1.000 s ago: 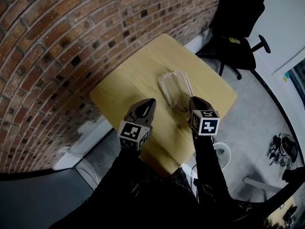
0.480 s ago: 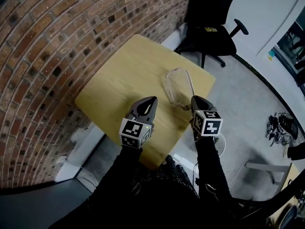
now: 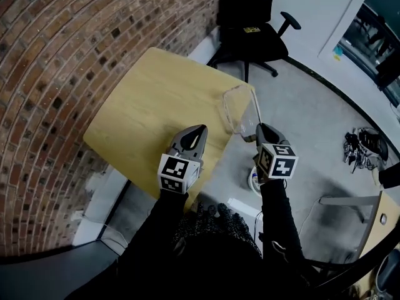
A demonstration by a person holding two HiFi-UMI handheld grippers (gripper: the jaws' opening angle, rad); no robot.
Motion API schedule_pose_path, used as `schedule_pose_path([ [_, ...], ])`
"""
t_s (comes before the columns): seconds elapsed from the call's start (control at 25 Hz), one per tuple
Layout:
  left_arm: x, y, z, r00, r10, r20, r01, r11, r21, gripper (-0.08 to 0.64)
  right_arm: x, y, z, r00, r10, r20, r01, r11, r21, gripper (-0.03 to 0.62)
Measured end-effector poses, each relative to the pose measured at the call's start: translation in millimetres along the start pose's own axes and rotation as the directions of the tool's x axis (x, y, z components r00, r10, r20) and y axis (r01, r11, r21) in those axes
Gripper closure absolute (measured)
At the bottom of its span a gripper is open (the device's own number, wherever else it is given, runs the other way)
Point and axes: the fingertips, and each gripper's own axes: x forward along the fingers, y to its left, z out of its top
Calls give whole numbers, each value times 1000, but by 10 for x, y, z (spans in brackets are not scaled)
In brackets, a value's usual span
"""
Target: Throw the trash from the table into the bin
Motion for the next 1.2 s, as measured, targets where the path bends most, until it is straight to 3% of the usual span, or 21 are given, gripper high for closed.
schedule_pose_path([
  [0.76,587,-1848,-73,987,-160,-13,160,986,44,554,-1297,-1583,-540,987,-158,39,154,983,96,567],
  [1.2,782,-2420,-346,970,-230,-75,233,972,39,554,-1605,-2101,-984,975,-220,2,217,964,154,566],
])
